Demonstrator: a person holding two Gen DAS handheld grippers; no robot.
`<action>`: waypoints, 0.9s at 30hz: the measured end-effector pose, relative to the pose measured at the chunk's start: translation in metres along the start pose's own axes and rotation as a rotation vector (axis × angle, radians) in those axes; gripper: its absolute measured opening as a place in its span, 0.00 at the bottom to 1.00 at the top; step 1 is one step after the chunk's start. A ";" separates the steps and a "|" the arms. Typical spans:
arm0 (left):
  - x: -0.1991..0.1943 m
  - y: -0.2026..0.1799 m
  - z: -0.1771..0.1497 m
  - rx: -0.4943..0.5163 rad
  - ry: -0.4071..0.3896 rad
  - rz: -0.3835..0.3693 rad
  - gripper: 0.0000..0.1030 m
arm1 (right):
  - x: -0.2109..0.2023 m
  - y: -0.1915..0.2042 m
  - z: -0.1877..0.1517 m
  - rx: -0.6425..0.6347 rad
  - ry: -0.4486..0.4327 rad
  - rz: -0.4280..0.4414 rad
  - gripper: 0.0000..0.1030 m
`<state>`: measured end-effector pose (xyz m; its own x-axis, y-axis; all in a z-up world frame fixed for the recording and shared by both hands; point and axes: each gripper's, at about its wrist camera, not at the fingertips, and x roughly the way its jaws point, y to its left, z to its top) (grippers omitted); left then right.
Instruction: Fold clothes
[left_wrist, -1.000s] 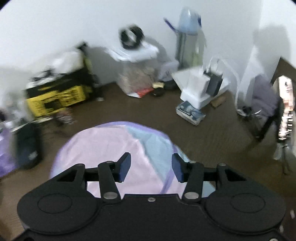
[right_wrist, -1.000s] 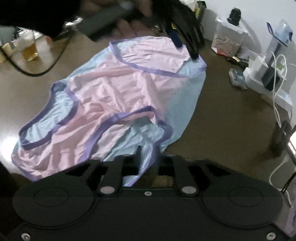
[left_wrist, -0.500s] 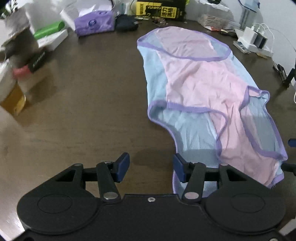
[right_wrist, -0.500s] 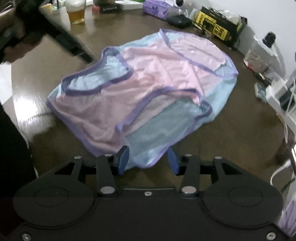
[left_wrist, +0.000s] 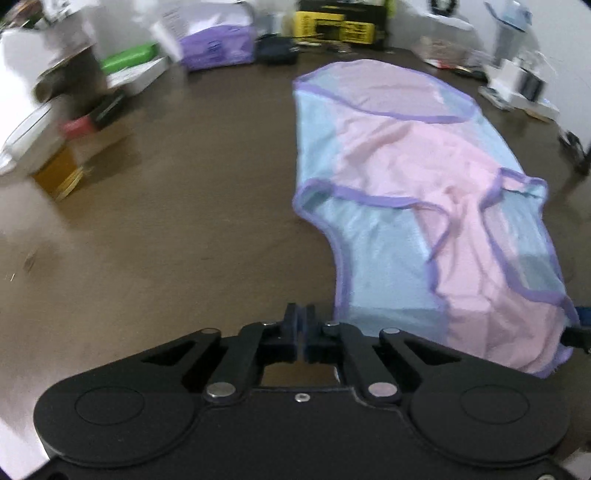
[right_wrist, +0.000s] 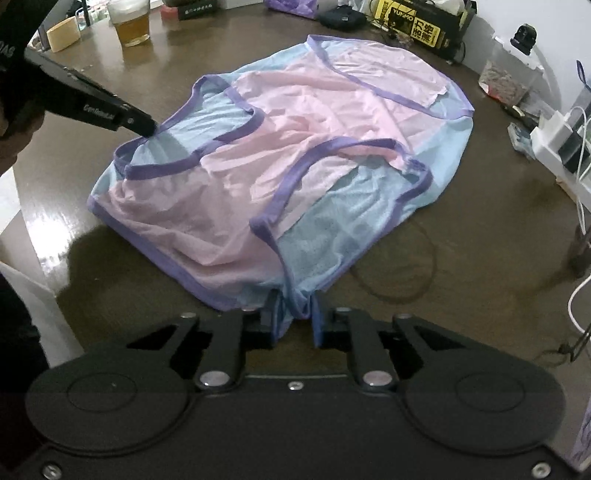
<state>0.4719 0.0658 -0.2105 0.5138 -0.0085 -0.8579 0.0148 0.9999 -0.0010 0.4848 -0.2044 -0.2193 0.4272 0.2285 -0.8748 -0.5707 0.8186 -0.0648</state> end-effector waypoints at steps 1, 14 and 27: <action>-0.002 0.003 0.001 -0.006 -0.002 -0.026 0.03 | -0.002 0.002 -0.001 -0.001 0.001 -0.014 0.22; 0.019 -0.021 0.031 0.097 0.002 -0.112 0.02 | -0.019 0.012 0.008 -0.029 -0.053 -0.049 0.33; -0.014 -0.004 0.010 0.201 -0.043 -0.157 0.54 | -0.026 0.004 -0.004 0.006 -0.035 -0.014 0.43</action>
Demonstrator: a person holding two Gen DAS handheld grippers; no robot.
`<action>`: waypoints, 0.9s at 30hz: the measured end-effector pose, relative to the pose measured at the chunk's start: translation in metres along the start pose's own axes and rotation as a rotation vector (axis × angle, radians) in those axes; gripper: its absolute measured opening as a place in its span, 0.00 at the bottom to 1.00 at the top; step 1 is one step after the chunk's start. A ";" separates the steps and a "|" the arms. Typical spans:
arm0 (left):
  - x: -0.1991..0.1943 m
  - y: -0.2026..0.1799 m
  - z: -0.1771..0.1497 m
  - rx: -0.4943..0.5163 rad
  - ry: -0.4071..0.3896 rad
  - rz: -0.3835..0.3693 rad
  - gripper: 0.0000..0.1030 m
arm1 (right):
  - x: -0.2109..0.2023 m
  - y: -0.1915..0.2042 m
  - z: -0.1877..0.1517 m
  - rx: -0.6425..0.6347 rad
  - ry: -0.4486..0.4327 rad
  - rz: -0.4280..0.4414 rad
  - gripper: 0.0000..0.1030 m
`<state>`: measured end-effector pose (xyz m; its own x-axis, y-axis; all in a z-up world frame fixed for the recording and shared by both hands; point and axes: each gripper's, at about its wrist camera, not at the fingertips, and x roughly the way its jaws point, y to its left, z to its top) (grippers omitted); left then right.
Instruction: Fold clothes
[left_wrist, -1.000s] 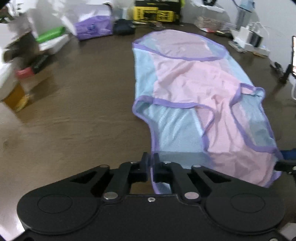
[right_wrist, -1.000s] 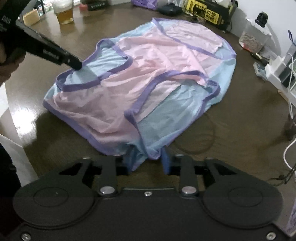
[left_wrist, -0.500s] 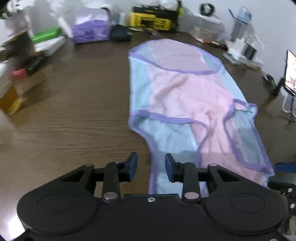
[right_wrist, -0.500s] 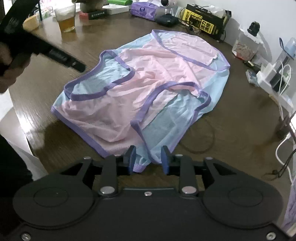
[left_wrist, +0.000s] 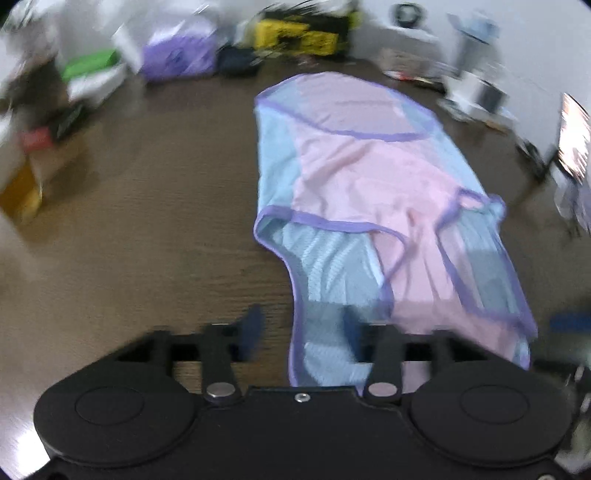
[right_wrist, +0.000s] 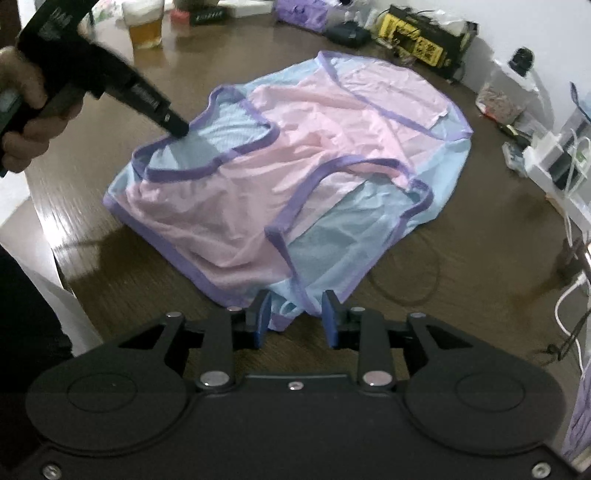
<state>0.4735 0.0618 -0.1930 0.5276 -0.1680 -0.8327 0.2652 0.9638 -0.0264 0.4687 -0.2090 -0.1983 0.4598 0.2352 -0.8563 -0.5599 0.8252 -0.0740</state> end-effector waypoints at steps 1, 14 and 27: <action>-0.002 -0.003 -0.004 0.046 0.008 0.007 0.54 | 0.000 -0.002 -0.004 0.002 0.008 0.000 0.43; -0.029 -0.031 -0.029 0.179 -0.123 -0.037 0.54 | 0.001 0.009 0.000 -0.003 -0.037 -0.010 0.43; 0.002 -0.031 -0.031 0.227 -0.035 -0.172 0.02 | 0.019 0.019 0.010 -0.073 -0.027 -0.049 0.42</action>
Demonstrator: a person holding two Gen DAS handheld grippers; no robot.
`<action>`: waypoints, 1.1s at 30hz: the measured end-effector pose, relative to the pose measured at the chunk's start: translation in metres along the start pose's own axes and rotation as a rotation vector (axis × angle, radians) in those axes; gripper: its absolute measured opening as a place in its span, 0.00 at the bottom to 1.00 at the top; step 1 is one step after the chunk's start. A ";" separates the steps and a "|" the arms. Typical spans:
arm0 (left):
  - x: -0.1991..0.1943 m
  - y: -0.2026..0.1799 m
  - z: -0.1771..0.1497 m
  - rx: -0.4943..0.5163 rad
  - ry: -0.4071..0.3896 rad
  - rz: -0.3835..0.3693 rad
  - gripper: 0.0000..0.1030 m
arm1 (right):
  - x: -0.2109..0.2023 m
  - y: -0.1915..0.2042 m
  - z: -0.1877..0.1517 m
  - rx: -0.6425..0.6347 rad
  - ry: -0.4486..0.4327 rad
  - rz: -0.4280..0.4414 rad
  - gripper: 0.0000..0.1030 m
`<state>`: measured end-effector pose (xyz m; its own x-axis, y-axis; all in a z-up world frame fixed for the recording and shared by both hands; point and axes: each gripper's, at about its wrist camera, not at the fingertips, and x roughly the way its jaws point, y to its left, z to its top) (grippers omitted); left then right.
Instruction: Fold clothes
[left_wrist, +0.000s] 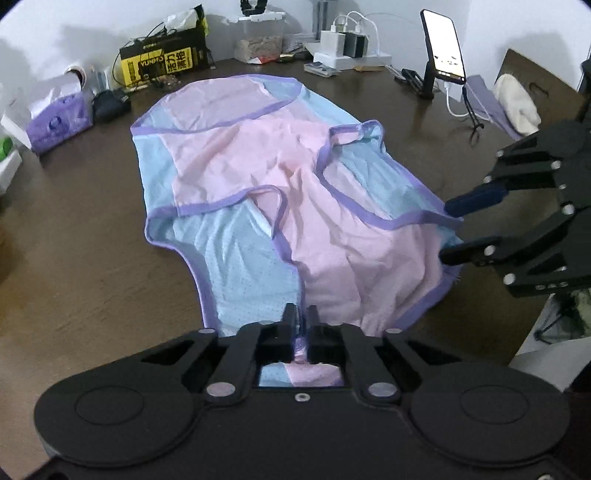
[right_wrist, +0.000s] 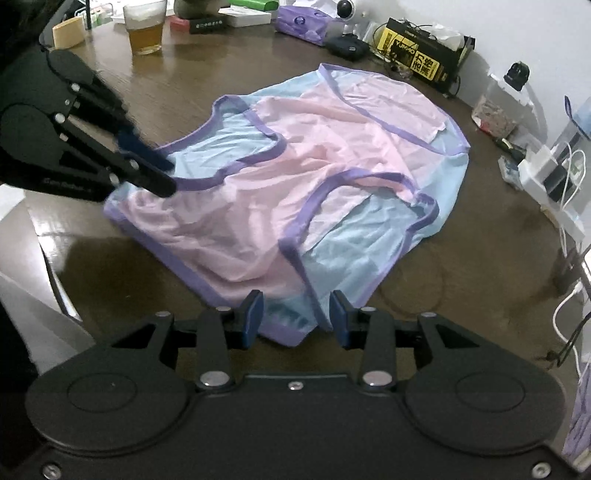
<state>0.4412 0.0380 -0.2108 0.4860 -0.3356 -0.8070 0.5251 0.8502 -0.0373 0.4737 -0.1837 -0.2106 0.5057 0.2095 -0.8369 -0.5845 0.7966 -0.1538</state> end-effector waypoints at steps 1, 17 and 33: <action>-0.001 0.004 -0.002 -0.042 -0.003 0.012 0.02 | 0.003 0.000 0.000 -0.005 0.007 0.009 0.42; 0.001 -0.012 -0.006 -0.029 0.003 0.008 0.44 | -0.011 0.011 -0.009 -0.035 0.033 0.082 0.23; -0.054 -0.026 -0.028 -0.179 0.079 0.132 0.51 | -0.056 -0.012 -0.043 0.099 -0.031 0.057 0.46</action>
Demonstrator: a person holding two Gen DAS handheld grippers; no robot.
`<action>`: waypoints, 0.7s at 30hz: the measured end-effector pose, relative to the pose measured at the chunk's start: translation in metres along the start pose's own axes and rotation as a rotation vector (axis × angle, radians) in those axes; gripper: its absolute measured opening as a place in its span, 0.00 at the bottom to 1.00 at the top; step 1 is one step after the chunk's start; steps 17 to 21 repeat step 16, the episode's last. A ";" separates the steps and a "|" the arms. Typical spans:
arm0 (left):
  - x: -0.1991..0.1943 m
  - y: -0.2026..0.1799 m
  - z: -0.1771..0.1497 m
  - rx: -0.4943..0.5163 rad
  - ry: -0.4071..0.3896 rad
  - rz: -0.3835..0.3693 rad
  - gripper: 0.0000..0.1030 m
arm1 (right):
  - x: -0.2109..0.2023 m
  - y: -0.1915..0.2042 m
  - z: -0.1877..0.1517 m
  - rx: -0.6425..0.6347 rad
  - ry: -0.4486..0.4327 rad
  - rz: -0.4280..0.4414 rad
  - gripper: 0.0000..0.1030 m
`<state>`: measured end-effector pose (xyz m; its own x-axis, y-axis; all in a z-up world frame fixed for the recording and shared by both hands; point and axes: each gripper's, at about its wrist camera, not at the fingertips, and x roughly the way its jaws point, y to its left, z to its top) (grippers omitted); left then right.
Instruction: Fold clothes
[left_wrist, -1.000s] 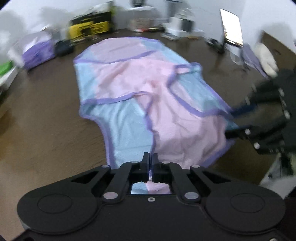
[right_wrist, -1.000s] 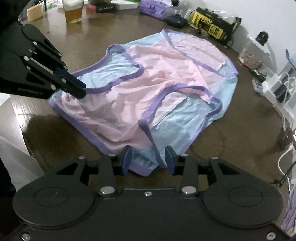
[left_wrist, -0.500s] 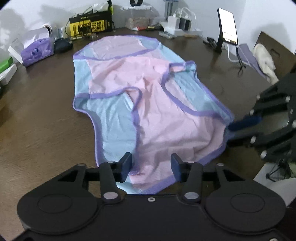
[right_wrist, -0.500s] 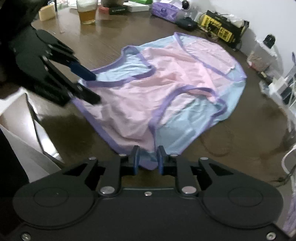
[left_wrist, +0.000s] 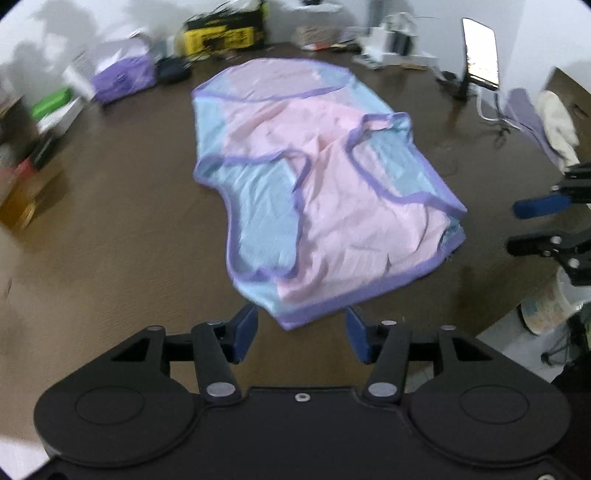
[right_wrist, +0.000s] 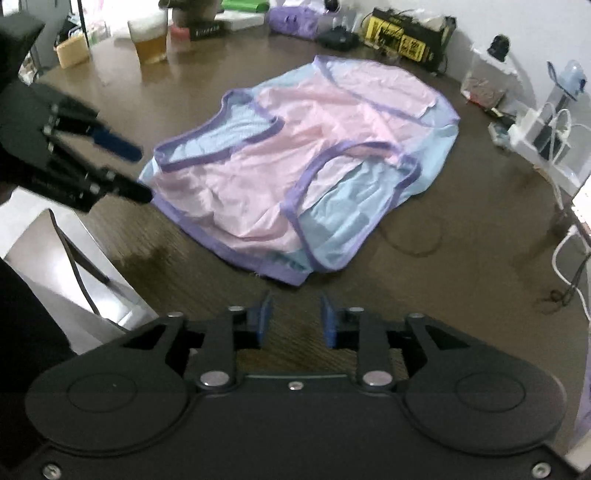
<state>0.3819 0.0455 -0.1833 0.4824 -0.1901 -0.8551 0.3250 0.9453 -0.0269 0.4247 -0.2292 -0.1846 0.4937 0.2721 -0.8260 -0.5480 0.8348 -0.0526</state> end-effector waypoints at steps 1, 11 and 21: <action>-0.007 -0.004 -0.001 -0.019 -0.004 0.011 0.51 | -0.006 -0.002 -0.004 -0.003 -0.012 -0.001 0.51; -0.071 -0.064 -0.021 0.013 -0.209 0.154 0.84 | -0.051 -0.014 -0.044 0.065 -0.135 -0.009 0.69; -0.073 -0.075 -0.018 -0.038 -0.156 0.131 0.94 | -0.062 -0.014 -0.051 0.044 -0.168 -0.005 0.70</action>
